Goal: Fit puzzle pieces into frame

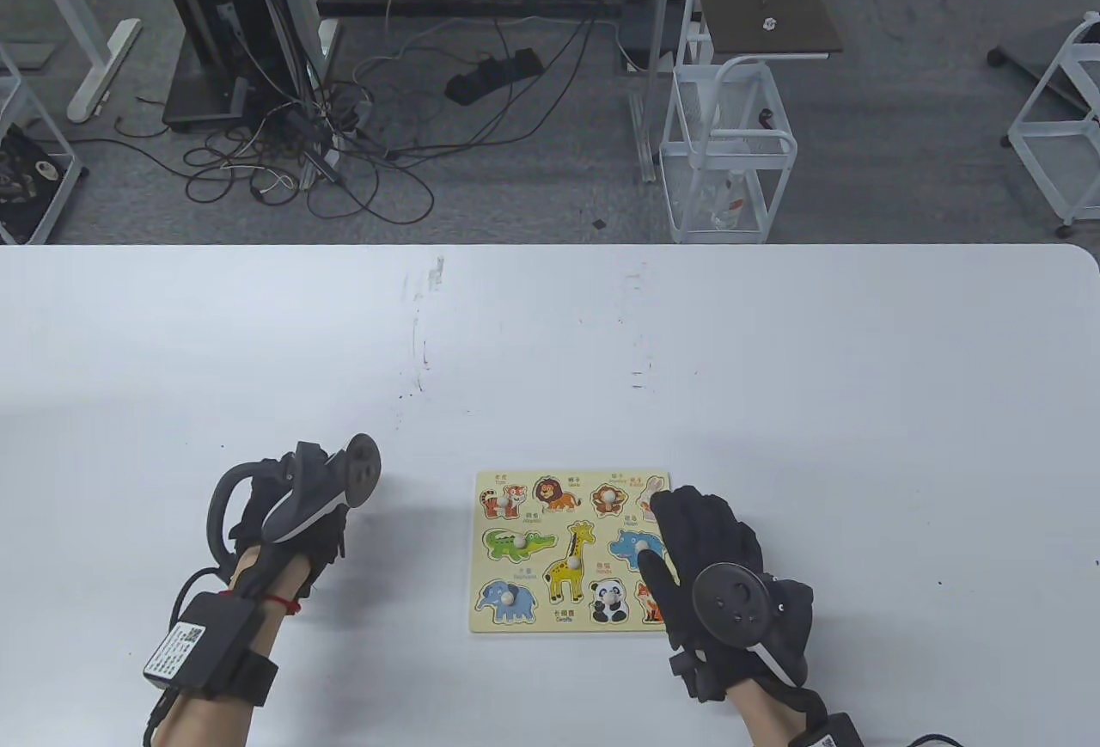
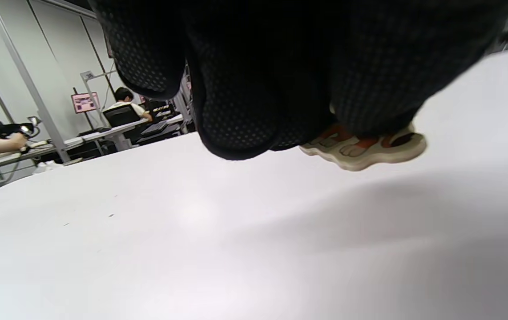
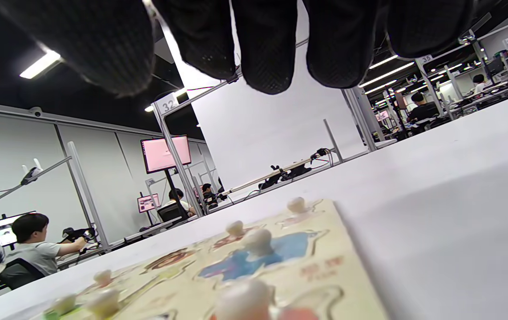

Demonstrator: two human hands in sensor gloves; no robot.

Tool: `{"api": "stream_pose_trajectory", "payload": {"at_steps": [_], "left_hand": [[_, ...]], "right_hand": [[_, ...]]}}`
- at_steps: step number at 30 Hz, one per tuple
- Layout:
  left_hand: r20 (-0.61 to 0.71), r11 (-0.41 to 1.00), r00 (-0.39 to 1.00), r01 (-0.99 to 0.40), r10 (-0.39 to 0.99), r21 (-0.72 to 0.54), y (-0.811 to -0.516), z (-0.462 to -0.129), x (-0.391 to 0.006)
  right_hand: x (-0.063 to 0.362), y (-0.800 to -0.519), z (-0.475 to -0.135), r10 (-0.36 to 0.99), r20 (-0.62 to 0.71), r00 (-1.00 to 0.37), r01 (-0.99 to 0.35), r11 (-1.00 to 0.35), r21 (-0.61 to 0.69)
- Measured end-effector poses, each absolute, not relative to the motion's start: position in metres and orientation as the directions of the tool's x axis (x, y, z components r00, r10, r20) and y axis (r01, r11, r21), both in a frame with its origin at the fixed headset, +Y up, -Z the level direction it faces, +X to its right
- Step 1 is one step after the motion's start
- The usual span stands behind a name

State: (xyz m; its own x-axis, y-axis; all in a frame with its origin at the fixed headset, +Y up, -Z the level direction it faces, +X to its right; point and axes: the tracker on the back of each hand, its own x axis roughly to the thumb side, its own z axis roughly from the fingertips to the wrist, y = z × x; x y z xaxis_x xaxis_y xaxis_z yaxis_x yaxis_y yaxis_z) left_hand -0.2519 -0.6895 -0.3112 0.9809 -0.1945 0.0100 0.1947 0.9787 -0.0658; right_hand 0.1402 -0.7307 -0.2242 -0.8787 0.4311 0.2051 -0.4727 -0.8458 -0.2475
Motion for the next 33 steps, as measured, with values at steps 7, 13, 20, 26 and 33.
{"api": "stream_pose_trajectory", "payload": {"at_steps": [7, 13, 20, 26, 33], "left_hand": [[0.155, 0.996, 0.988, -0.025, 0.012, 0.082, -0.657, -0.272, -0.2], [0.274, 0.951, 0.924, -0.298, 0.265, 0.085, -0.655, -0.25, -0.154], [0.315, 0.824, 0.773, -0.563, 0.551, -0.062, -0.68, -0.25, -0.118], [0.302, 0.687, 0.628, -0.709, 0.717, -0.16, -0.705, -0.246, -0.106], [0.335, 0.72, 0.655, -0.684, 0.677, -0.117, -0.713, -0.24, -0.1]], "right_hand": [[0.132, -0.724, -0.216, 0.462, 0.285, -0.84, -0.533, -0.801, -0.273], [0.117, -0.719, -0.208, 0.479, 0.367, -0.797, -0.581, -0.773, -0.253], [0.108, -0.713, -0.197, 0.492, 0.444, -0.749, -0.624, -0.75, -0.221], [0.106, -0.713, -0.195, 0.492, 0.438, -0.752, -0.624, -0.745, -0.236], [0.108, -0.716, -0.197, 0.574, 0.432, -0.696, -0.698, -0.682, -0.218]]}}
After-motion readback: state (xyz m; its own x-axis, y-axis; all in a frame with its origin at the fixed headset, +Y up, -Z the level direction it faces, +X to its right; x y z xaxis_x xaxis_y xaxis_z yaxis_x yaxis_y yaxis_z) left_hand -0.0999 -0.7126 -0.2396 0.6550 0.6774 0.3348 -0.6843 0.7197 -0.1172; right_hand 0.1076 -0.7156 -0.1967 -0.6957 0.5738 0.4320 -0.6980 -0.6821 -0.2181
